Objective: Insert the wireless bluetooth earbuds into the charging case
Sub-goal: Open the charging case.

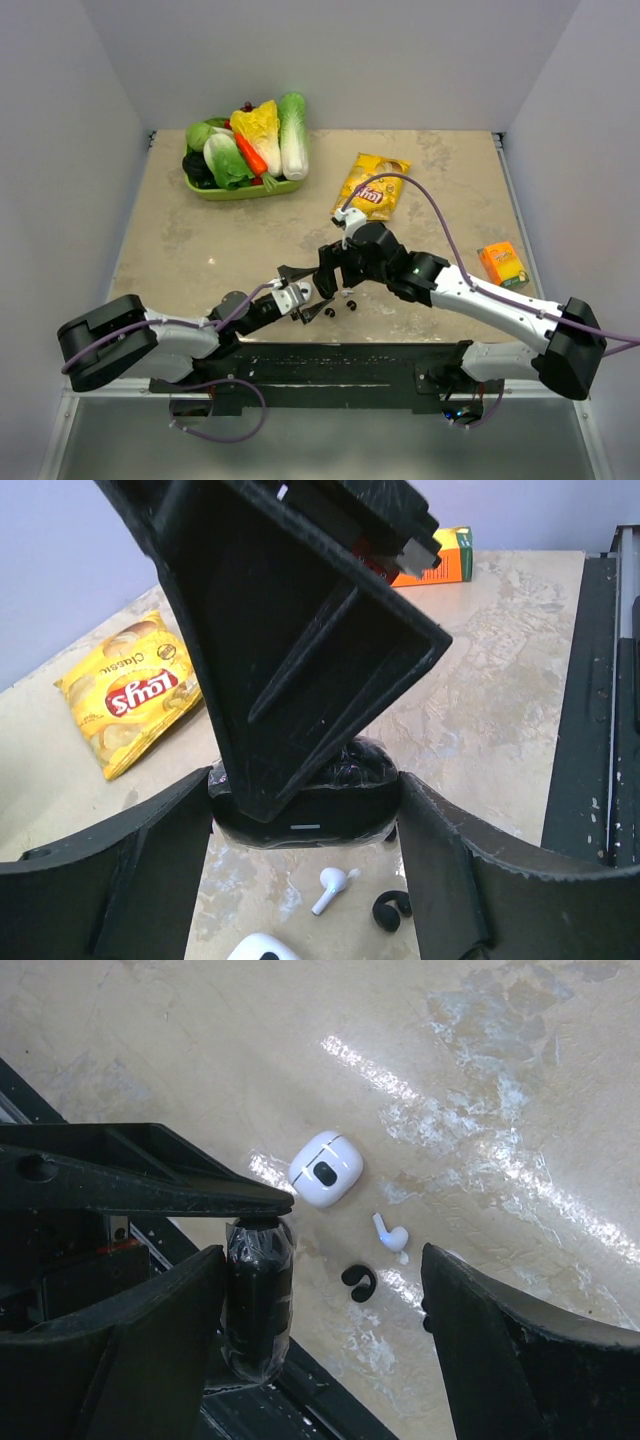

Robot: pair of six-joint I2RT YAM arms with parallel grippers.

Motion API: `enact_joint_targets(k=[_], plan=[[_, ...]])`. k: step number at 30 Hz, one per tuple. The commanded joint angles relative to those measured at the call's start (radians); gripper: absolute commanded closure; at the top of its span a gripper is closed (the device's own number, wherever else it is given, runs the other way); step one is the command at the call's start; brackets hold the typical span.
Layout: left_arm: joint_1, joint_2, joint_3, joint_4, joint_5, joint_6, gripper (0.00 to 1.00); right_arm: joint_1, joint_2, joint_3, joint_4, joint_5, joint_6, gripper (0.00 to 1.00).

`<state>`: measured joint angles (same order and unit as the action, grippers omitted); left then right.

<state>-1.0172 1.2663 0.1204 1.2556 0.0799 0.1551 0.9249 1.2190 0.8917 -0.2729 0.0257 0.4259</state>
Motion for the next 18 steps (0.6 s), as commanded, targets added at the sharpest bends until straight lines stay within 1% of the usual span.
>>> enact_joint_targets(k=[1, 7, 18], plan=[[-0.004, -0.038, 0.027, 0.226, 0.027, 0.031, 1.0, 0.006, 0.001, 0.024, 0.02, 0.011, -0.003, 0.21], [-0.004, -0.048, 0.013, 0.222, 0.023, 0.031, 1.0, 0.006, -0.041, 0.006, 0.023, 0.065, 0.01, 0.24], [-0.004, -0.054, 0.002, 0.223, 0.015, 0.029, 1.0, 0.008, -0.076, -0.011, 0.0, 0.094, 0.017, 0.27]])
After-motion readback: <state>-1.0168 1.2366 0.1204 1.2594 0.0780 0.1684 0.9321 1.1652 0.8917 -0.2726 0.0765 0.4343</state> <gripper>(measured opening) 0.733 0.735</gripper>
